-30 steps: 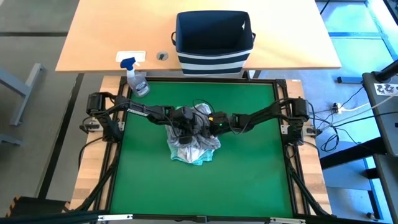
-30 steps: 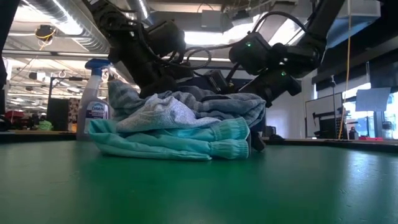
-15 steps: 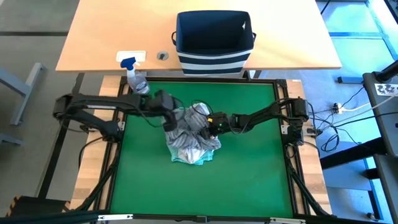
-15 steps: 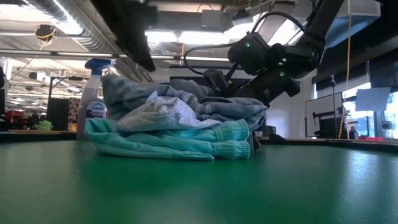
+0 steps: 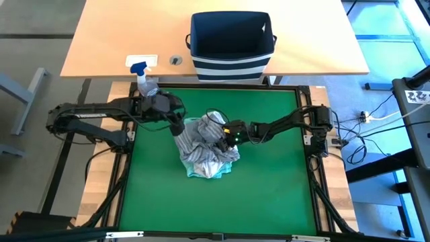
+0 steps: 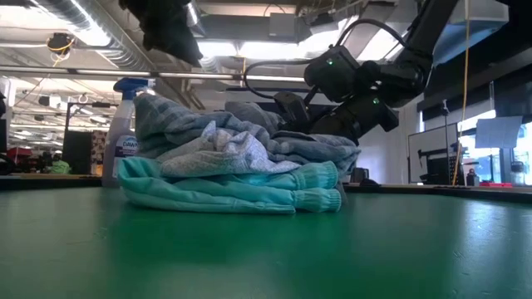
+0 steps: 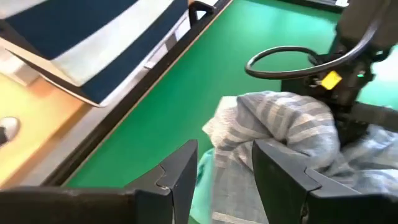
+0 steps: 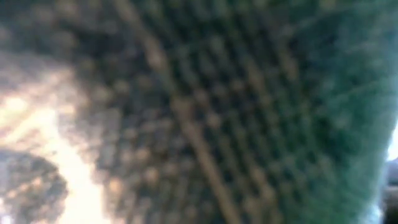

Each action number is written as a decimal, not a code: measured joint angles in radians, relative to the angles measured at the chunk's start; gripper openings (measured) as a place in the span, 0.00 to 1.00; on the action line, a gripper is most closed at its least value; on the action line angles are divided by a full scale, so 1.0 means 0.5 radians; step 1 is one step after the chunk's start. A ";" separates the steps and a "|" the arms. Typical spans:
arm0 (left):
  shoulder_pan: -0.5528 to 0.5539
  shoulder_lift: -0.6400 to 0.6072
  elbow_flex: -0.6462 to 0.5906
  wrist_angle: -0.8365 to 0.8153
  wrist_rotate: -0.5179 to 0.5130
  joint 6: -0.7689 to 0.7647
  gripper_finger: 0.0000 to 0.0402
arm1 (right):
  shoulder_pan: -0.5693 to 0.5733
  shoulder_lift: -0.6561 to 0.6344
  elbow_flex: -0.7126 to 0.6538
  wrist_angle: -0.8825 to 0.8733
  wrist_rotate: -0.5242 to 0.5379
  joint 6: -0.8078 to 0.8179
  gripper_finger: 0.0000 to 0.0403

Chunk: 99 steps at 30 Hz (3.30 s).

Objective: Fold laundry
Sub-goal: Put the stacked clothes into the blue laundry bin

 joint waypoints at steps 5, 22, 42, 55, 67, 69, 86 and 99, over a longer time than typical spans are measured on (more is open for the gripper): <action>-0.034 0.009 0.000 0.016 0.063 -0.141 0.46 | -0.001 0.001 0.000 0.005 -0.017 -0.046 0.42; -0.194 0.007 0.000 0.075 0.267 -0.680 0.97 | -0.002 0.004 -0.001 0.012 -0.068 -0.156 0.42; -0.463 0.153 -0.594 -0.031 0.505 -2.627 0.97 | -0.002 0.005 -0.002 0.027 -0.107 -0.211 0.42; -0.439 0.343 -1.211 0.967 0.526 -2.829 0.97 | -0.002 0.006 -0.003 0.024 -0.129 -0.244 0.42; -0.429 0.470 -1.236 1.180 0.537 -2.714 0.97 | 0.001 0.006 -0.003 0.021 -0.120 -0.221 0.42; -0.431 0.492 -1.236 1.203 0.566 -2.705 0.97 | 0.002 0.005 -0.003 0.020 -0.105 -0.216 0.42; -0.496 0.933 -1.250 2.061 0.562 -2.500 0.84 | 0.004 0.005 -0.003 0.020 -0.129 -0.217 0.42; -0.495 1.030 -1.208 2.210 0.527 -2.150 0.31 | 0.005 -0.013 -0.003 0.013 -0.116 -0.249 0.42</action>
